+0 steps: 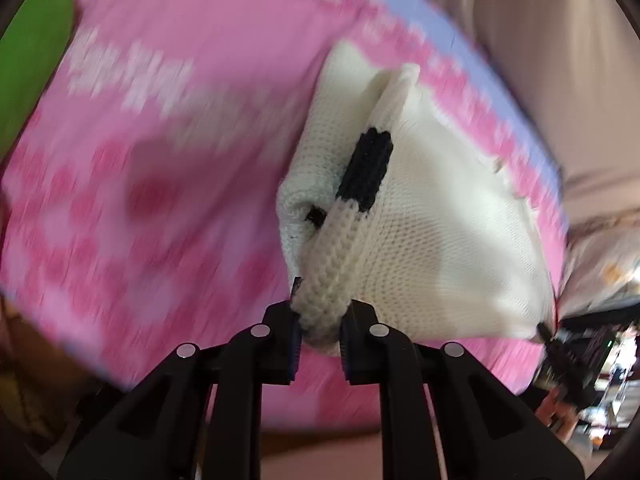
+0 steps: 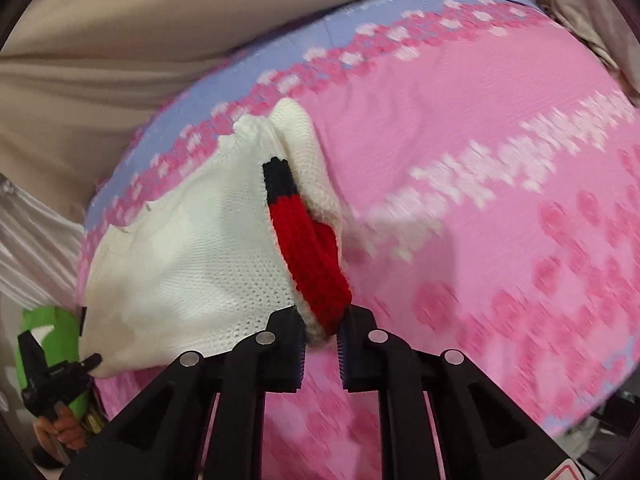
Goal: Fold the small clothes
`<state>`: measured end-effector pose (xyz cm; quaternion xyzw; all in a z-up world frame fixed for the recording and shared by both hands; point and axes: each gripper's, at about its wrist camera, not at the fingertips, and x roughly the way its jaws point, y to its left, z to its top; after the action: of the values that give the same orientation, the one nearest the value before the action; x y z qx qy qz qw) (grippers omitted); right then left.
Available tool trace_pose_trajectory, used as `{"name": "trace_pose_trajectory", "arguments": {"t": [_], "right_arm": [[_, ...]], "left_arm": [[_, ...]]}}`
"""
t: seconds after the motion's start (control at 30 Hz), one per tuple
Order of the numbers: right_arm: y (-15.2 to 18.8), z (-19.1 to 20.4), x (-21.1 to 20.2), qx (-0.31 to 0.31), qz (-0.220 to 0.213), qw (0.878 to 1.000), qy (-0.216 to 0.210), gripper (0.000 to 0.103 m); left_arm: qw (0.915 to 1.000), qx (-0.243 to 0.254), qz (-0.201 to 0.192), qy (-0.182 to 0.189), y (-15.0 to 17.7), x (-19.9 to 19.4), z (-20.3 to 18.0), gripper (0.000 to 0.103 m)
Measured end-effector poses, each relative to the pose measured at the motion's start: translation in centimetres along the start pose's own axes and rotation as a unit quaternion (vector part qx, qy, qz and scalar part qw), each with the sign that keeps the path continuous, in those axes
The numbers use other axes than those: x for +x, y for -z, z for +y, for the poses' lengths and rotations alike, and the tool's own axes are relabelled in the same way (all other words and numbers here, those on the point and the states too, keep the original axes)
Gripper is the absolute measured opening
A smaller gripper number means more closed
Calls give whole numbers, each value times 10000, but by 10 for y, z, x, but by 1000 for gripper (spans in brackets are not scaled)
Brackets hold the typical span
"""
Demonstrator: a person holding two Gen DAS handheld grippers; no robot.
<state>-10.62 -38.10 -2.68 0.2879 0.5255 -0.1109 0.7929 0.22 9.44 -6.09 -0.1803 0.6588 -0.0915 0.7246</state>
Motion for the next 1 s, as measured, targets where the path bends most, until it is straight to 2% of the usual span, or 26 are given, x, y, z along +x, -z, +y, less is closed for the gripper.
{"name": "trace_pose_trajectory", "arguments": {"t": [0.03, 0.13, 0.17, 0.2, 0.23, 0.27, 0.3, 0.33, 0.37, 0.4, 0.43, 0.53, 0.6, 0.63, 0.67, 0.7, 0.73, 0.77, 0.8, 0.83, 0.9, 0.93, 1.0], "right_arm": [[10, -7, -1, -18, 138, 9999, 94, 11], [49, -34, 19, 127, 756, 9969, 150, 14], [58, -38, 29, 101, 928, 9954, 214, 15], [61, -39, 31, 73, 948, 9948, 352, 17], [60, -38, 28, 101, 872, 9953, 408, 22], [52, -34, 17, 165, 649, 9972, 329, 23], [40, -26, 3, 105, 265, 9990, 340, 26], [29, -17, -8, -59, -70, 9993, 375, 35], [20, -8, -14, -238, -329, 9984, 393, 40], [9, 2, -18, -451, -566, 9966, 395, 49], [-2, 11, -16, -636, -707, 9948, 366, 52], [-36, 38, 18, -1033, -744, 9916, 239, 54], [-55, 50, 54, -1152, -587, 9912, 296, 54], [-63, 53, 75, -1132, -434, 9920, 342, 54], [-65, 54, 89, -1098, -304, 9929, 333, 54], [-68, 53, 102, -1046, -170, 9938, 347, 54], [-69, 54, 108, -976, -88, 9946, 347, 39], [-68, 52, 113, -846, 22, 9962, 200, 21], [-67, 51, 111, -710, 46, 9975, 47, 8], [-68, 51, 103, -567, -76, 9983, -134, 7], [-71, 53, 65, -445, -654, 9955, -528, 7], [-74, 51, 45, -408, -924, 9932, -585, 7], [-78, 44, 35, -339, -1129, 9915, -557, 7]], "left_arm": [[9996, 78, 209, -155, 14, 9, 6, 15], [9970, 348, 421, -553, 30, 29, 13, 24], [9970, 352, 371, -589, 30, 27, 13, 26], [9977, 370, 140, -544, 26, 15, 10, 26], [9977, 439, -138, -505, 22, 2, 5, 28], [9962, 528, -468, -501, 15, -13, -1, 41], [9929, 623, -881, -510, 4, -30, -10, 51], [9897, 670, -1169, -488, -6, -41, -17, 62], [9872, 718, -1371, -393, -18, -46, -24, 62], [9858, 776, -1467, -243, -32, -46, -34, 62], [9854, 805, -1499, -110, -49, -40, -43, 64], [9861, 810, -1448, 7, -86, -7, -59, 64], [9901, 734, -1183, -154, -102, 28, -70, 64], [9912, 736, -1090, -115, -104, 40, -73, 61], [9917, 740, -1047, -98, -103, 48, -73, 47], [9926, 725, -962, -179, -103, 58, -70, 32], [9937, 655, -875, -234, -104, 62, -66, 7], [9952, 466, -853, -99, -105, 60, -60, 6], [9950, 341, -935, 112, -105, 51, -56, 6], [9936, 297, -1060, 266, -104, 39, -55, 6], [9897, 317, -1370, 256, -101, 12, -55, 6], [9891, 285, -1421, 244, -103, 8, -55, 6], [9894, 273, -1419, 126, -109, 14, -55, 6]]}}
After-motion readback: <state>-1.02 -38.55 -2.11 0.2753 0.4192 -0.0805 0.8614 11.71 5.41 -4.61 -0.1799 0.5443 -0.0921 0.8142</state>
